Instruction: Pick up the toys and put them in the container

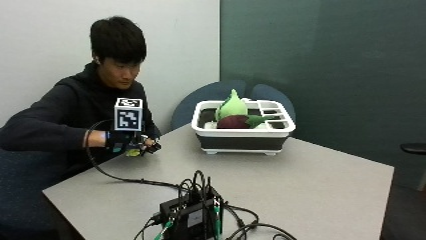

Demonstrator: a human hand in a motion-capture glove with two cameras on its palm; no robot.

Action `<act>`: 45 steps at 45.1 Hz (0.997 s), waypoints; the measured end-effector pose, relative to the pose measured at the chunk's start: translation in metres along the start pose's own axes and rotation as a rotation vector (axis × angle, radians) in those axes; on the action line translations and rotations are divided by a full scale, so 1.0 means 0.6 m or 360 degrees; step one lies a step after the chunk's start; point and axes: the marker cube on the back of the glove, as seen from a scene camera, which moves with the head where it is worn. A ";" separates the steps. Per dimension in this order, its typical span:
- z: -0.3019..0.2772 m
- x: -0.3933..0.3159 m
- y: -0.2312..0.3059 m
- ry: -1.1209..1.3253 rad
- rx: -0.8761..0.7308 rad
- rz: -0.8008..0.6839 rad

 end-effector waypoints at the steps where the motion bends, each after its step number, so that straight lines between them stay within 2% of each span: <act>1: -0.003 -0.001 -0.004 -0.0021 0.0036 -0.0008; 8: -0.080 -0.009 -0.035 -0.0262 0.0329 0.0026; 15: -0.247 -0.011 -0.106 -0.0383 0.0671 0.0044; 21: -0.357 -0.004 -0.192 -0.0410 0.0729 0.0045; 25: -0.365 -0.014 -0.249 -0.0311 0.0570 0.0102; 29: -0.336 -0.027 -0.297 0.0024 0.0344 0.0195; 32: -0.321 -0.021 -0.312 0.0142 0.0171 0.0302; 34: -0.316 -0.016 -0.310 0.0149 0.0117 0.0265; 37: -0.322 -0.015 -0.296 -0.0035 0.0171 0.0200; 45: -0.350 0.066 -0.195 -0.0365 0.0607 0.0182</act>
